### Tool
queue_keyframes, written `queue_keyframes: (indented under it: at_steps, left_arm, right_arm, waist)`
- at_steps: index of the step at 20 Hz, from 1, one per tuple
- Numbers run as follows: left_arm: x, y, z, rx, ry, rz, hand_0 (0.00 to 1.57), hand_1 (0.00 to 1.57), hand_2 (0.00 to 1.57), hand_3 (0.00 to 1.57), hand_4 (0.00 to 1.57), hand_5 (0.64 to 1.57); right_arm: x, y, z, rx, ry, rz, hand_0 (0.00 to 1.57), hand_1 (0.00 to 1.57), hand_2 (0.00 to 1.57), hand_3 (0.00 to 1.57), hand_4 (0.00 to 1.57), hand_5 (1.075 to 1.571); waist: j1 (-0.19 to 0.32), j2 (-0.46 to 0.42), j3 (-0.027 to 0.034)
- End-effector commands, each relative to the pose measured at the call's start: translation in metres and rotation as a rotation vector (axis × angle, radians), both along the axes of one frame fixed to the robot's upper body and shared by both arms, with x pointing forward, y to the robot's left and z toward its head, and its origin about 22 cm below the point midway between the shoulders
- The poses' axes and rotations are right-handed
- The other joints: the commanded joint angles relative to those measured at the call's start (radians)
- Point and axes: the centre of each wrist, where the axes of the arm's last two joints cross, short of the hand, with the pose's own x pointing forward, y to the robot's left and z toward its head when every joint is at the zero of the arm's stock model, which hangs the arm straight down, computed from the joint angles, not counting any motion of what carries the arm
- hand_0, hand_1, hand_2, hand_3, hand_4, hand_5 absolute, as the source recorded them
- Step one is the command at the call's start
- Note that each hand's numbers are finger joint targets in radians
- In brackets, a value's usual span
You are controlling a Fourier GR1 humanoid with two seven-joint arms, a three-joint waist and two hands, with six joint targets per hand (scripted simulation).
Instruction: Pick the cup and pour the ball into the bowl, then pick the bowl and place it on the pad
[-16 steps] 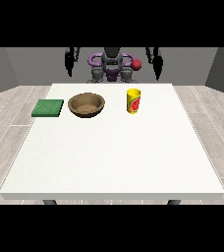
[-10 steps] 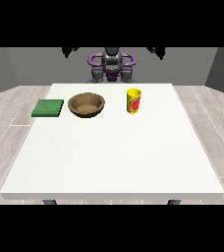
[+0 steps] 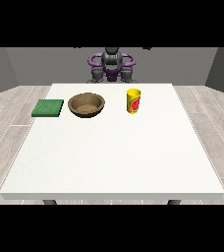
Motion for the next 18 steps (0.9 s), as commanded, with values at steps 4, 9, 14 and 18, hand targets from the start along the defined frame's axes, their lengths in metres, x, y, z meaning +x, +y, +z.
queue_keyframes:
  at_steps: [4,9,14,18]
  left_arm:
    - [0.007,-0.028,0.036,0.018,-0.175,-0.031,0.00,0.00,0.00,0.00,0.60,1.556]
    - [0.045,-0.006,0.032,0.075,-0.390,0.026,0.00,0.00,0.00,0.00,0.58,1.537]
    - [0.052,-0.009,0.004,0.155,-0.491,0.048,0.00,0.00,0.00,0.00,0.55,1.487]
    - [0.070,0.011,-0.013,0.130,-0.476,0.039,0.00,0.00,0.00,0.00,0.41,1.484]
  right_arm:
    - [-0.002,-0.016,0.021,-0.029,-0.164,-0.033,0.00,0.00,0.00,0.00,0.76,1.551]
    - [0.019,0.020,0.029,-0.003,-0.349,0.043,0.00,0.00,0.00,0.22,0.73,1.551]
    - [0.036,-0.010,0.031,0.011,-0.463,0.031,0.00,0.00,0.00,0.00,0.69,1.543]
    - [0.041,-0.026,0.034,-0.009,-0.486,0.038,0.00,0.00,0.00,0.00,0.68,1.547]
  waist:
    - [0.013,0.188,0.0009]
    - [-0.033,0.436,0.0000]
    - [-0.046,0.573,0.0006]
    - [-0.064,0.598,0.0004]
